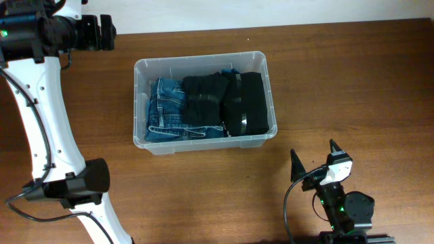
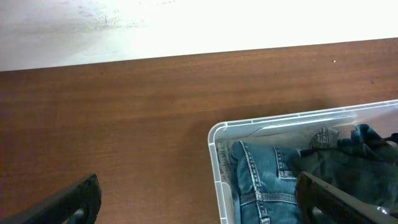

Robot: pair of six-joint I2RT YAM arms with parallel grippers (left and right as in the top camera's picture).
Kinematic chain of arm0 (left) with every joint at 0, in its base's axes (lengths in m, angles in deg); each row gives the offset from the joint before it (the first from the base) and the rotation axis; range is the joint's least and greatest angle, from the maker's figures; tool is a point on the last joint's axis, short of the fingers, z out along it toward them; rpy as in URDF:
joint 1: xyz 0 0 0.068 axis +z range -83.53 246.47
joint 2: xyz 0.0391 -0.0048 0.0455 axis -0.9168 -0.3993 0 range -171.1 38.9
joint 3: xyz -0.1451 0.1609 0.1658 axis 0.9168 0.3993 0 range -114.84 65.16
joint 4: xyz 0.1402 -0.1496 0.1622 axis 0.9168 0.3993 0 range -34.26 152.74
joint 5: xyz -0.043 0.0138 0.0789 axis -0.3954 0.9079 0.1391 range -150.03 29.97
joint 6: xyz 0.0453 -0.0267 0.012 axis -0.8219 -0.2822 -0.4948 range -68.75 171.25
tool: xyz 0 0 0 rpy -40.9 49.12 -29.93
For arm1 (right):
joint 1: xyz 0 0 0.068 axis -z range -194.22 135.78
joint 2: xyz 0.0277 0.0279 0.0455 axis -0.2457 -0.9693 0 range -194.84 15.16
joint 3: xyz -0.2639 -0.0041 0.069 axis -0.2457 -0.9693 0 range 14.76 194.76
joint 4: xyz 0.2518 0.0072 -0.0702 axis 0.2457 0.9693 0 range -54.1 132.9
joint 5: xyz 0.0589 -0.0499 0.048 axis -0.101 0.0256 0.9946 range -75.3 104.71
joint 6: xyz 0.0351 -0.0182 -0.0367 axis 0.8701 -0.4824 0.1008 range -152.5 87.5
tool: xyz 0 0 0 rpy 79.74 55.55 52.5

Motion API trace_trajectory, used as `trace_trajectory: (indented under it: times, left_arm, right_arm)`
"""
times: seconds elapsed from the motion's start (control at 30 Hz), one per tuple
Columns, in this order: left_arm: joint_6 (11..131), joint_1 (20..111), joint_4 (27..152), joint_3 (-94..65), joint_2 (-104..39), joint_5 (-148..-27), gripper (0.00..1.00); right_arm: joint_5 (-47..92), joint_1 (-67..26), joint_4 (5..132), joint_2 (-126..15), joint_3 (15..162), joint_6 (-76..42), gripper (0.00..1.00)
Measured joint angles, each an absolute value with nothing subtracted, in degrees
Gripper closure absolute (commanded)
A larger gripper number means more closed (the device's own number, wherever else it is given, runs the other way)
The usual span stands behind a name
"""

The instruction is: Pack container

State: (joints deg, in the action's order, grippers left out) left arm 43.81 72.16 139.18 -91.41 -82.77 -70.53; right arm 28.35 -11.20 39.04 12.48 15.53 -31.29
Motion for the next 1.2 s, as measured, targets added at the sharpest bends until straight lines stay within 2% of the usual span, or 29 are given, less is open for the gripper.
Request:
trace_trajectory:
  times: [0.63,0.87,1.1,1.2]
  left_arm:
    - [43.8,72.2,139.2,-91.4,-82.8,-70.1,0.01]
    - [43.8,72.2,134.4,-91.2,-81.5,-69.7,0.01]
    - [43.8,72.2,130.2,-90.5,-72.0,-68.8,0.01]
    - [43.8,72.2,123.6,-84.1,-64.0,-68.5,0.01]
  right_arm:
    - [28.4,-11.2,39.0,12.5,15.5,-31.3,0.02]
    - [28.4,-11.2,39.0,12.5,15.5,-31.3,0.02]
    - [28.4,-11.2,39.0,12.5,15.5,-31.3,0.02]
    - [28.4,-11.2,39.0,12.5,15.5,-31.3,0.02]
